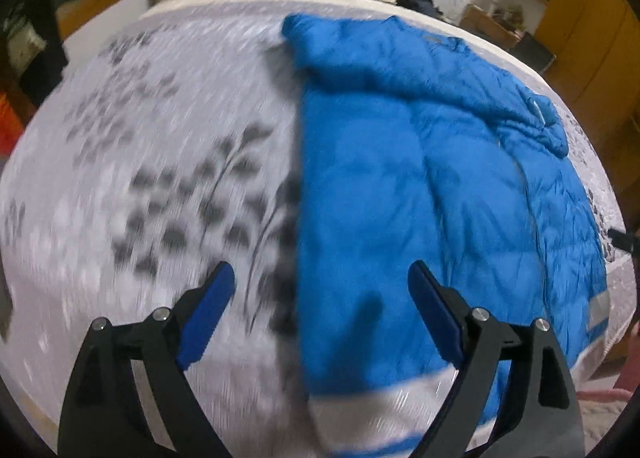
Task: Fold small clothes
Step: 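Move both open grippers to the white-banded hem of the blue jacket, then grasp the white-banded hem with both grippers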
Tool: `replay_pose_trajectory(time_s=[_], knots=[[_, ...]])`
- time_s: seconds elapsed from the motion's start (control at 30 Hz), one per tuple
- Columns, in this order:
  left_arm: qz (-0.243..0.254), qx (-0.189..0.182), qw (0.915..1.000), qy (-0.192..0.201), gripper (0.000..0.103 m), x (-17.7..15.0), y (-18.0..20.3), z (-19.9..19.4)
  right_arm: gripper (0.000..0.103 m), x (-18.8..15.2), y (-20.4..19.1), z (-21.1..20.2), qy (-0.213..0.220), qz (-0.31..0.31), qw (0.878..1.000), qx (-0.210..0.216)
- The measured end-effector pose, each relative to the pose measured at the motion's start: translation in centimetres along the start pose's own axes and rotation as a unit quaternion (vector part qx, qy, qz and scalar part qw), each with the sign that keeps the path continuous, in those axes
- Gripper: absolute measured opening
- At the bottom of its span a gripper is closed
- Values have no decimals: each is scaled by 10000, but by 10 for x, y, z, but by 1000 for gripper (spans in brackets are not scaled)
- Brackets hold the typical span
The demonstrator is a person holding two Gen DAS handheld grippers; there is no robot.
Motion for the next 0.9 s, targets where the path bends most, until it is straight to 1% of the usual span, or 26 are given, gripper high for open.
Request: replay_pose_trajectory(time_s=[0.13,0.27,0.4,0.5,0.67,0.77,0.83,0.9], knots=[[-215,-168,9996,-96,88,-29,-10,-7,70,-36,-3,-5,-159,34,9999,34],[-264,-407,9987,-155,88,-51,-8,-15,70,-59,-8,-8,-267,86,9994,202],[-254,-591,9977,-231,88,-63,-5,-17,70,-78,-15,-7,-307,39,9992,272],[-269,-863,9955,-277,88,-70,-2,-15,70,-84,-20,-4,-373,26,9986,378],[-273,-1103,9928,-382,87,-76,5,-7,72,-87,-27,7,-507,-21,9976,479],[-241,-1148,9924,-368,87,-77,9,-6,72,-86,-31,10,-522,-38,9973,506],[-266,-1311,9902,-407,82,-77,11,-6,71,-85,-30,10,-517,15,9972,544],[-270,-1421,9884,-469,80,-78,14,-4,67,-85,-27,11,-510,76,9971,565]])
Point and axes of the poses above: each gripper's, at about its wrist camera, not at the fingertips, and z roughly the way its jaws point, y to its right, x to its top, the point moved 3 cm from there along z, roughly the way its jaws point, and after that the axes turned 1 degree about -y, right-handed, at the moved point
